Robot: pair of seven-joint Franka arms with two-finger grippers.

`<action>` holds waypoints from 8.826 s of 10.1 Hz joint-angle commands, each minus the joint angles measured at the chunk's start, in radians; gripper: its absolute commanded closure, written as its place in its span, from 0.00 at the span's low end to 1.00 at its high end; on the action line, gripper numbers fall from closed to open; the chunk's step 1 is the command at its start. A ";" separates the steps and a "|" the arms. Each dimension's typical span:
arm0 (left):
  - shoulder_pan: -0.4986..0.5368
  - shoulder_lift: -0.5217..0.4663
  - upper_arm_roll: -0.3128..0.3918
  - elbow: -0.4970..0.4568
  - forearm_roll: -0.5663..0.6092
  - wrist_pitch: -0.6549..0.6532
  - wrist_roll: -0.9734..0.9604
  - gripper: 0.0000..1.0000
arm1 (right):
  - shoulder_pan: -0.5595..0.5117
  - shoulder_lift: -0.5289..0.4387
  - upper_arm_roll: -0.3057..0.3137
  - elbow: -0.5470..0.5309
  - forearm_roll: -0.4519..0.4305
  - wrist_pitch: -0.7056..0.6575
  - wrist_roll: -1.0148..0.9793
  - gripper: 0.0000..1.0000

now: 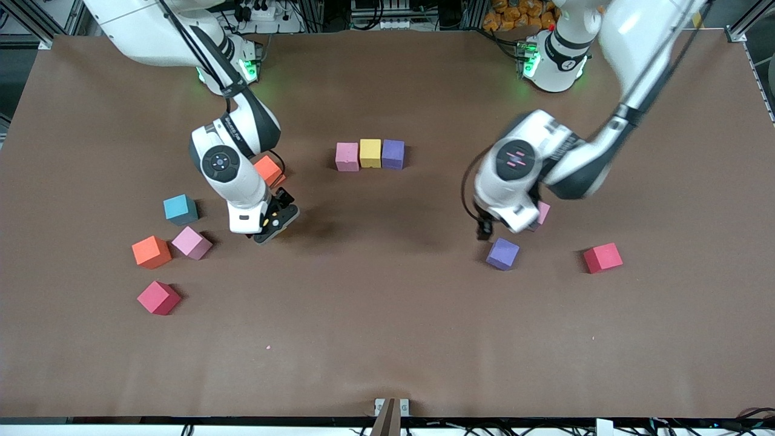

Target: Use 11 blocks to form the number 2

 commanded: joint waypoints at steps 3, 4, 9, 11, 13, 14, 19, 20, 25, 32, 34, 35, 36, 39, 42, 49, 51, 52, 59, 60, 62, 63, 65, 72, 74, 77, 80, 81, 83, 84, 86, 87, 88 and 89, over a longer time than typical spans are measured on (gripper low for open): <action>-0.004 0.176 0.031 0.094 0.235 0.041 0.278 0.00 | -0.016 -0.010 0.009 -0.039 0.006 0.006 -0.021 0.00; 0.005 0.189 0.033 0.096 0.241 0.050 0.379 0.00 | -0.028 -0.007 0.009 -0.046 0.003 0.014 -0.021 0.00; 0.004 0.204 0.071 0.125 0.084 0.088 0.452 0.00 | -0.027 0.049 0.006 -0.060 0.000 0.120 -0.021 0.05; -0.011 0.230 0.106 0.123 0.056 0.146 0.382 0.00 | -0.025 0.048 0.006 -0.060 -0.001 0.114 -0.021 0.30; -0.021 0.230 0.115 0.120 0.065 0.165 0.369 0.00 | -0.037 0.026 0.006 -0.074 -0.003 0.091 -0.054 0.57; -0.034 0.230 0.126 0.116 0.072 0.165 0.366 0.00 | -0.039 0.020 0.007 -0.069 -0.003 0.077 -0.049 0.63; -0.090 0.215 0.183 0.123 0.071 0.104 0.359 0.00 | 0.074 -0.030 0.041 0.053 0.014 -0.133 0.172 0.69; -0.088 0.192 0.183 0.123 0.068 0.085 0.359 0.00 | 0.125 -0.029 0.044 0.094 0.017 -0.173 0.265 0.71; -0.090 0.157 0.183 0.128 0.053 0.070 0.351 0.00 | 0.330 0.041 0.037 0.222 0.184 -0.167 0.648 0.70; -0.097 0.232 0.185 0.125 0.068 0.070 0.356 0.00 | 0.608 0.261 -0.083 0.435 0.176 -0.132 1.062 0.70; -0.099 0.233 0.186 0.125 0.071 0.070 0.369 0.20 | 0.625 0.263 -0.094 0.434 0.181 -0.127 1.077 0.70; -0.099 0.235 0.186 0.125 0.071 0.070 0.376 0.77 | 0.627 0.266 -0.094 0.434 0.181 -0.124 1.079 0.70; -0.099 0.233 0.185 0.126 0.072 0.070 0.383 0.97 | 0.627 0.272 -0.092 0.434 0.181 -0.115 1.080 0.70; -0.111 0.220 0.183 0.132 0.072 0.070 0.576 0.97 | 0.636 0.284 -0.094 0.425 0.167 -0.098 1.102 0.70; -0.162 0.203 0.175 0.132 0.072 0.070 0.737 0.97 | 0.642 0.284 -0.095 0.403 0.152 -0.097 1.102 0.69; -0.183 0.209 0.099 0.194 0.065 0.073 1.018 0.97 | 0.648 0.283 -0.094 0.391 0.152 -0.098 1.139 0.61; -0.234 0.209 0.096 0.218 0.060 0.073 1.029 0.97 | 0.648 0.281 -0.094 0.389 0.154 -0.098 1.140 0.28; -0.257 0.207 0.096 0.220 0.062 0.073 1.032 0.97 | 0.648 0.281 -0.094 0.389 0.154 -0.101 1.140 0.02; -0.291 0.215 0.103 0.220 0.071 0.070 1.181 0.97 | 0.628 0.172 -0.092 0.392 0.155 -0.213 1.122 0.00; -0.291 0.216 0.103 0.218 0.072 0.070 1.184 0.97 | 0.619 0.145 -0.092 0.392 0.152 -0.247 1.101 0.00; -0.291 0.216 0.105 0.218 0.072 0.070 1.216 0.97 | 0.595 0.093 -0.095 0.386 0.150 -0.308 1.084 0.00; -0.297 0.224 0.105 0.218 0.068 0.071 1.209 0.97 | 0.555 0.051 -0.095 0.332 0.140 -0.317 1.029 0.00; -0.385 0.238 0.137 0.235 0.062 0.073 1.202 0.97 | 0.460 -0.013 -0.094 0.258 0.124 -0.316 0.828 0.00; -0.599 0.301 0.224 0.296 0.046 0.074 1.101 0.96 | 0.173 -0.106 -0.100 0.102 0.120 -0.245 0.297 0.00; -0.617 0.316 0.224 0.306 0.046 0.076 1.065 0.96 | 0.150 -0.119 -0.149 0.086 0.120 -0.241 0.155 0.00; -0.636 0.322 0.224 0.306 0.046 0.076 1.034 0.93 | 0.148 -0.127 -0.308 0.032 0.129 -0.229 -0.121 0.00; -0.651 0.336 0.224 0.304 0.046 0.077 1.022 0.93 | 0.084 -0.121 -0.368 -0.046 0.129 -0.087 -0.367 0.00; -0.653 0.338 0.224 0.303 0.048 0.077 1.020 0.93 | 0.061 -0.112 -0.376 -0.039 0.130 -0.075 -0.442 0.00; -0.659 0.339 0.224 0.301 0.046 0.077 1.020 0.93 | 0.041 -0.071 -0.396 0.036 0.138 -0.083 -0.611 0.00; -0.660 0.339 0.224 0.301 0.045 0.077 1.018 0.92 | 0.025 -0.035 -0.395 0.059 0.144 -0.077 -0.622 0.00; -0.671 0.339 0.224 0.301 0.039 0.077 1.023 0.85 | -0.001 0.006 -0.393 0.085 0.164 -0.074 -0.653 0.00; -0.671 0.339 0.224 0.300 0.040 0.077 1.028 0.58 | -0.016 0.034 -0.393 0.101 0.178 -0.072 -0.671 0.00; -0.671 0.338 0.224 0.300 0.043 0.077 1.029 0.39 | -0.015 0.058 -0.393 0.108 0.195 -0.069 -0.679 0.00; -0.670 0.338 0.224 0.298 0.049 0.077 1.034 0.00 | -0.015 0.078 -0.393 0.107 0.224 -0.063 -0.688 0.00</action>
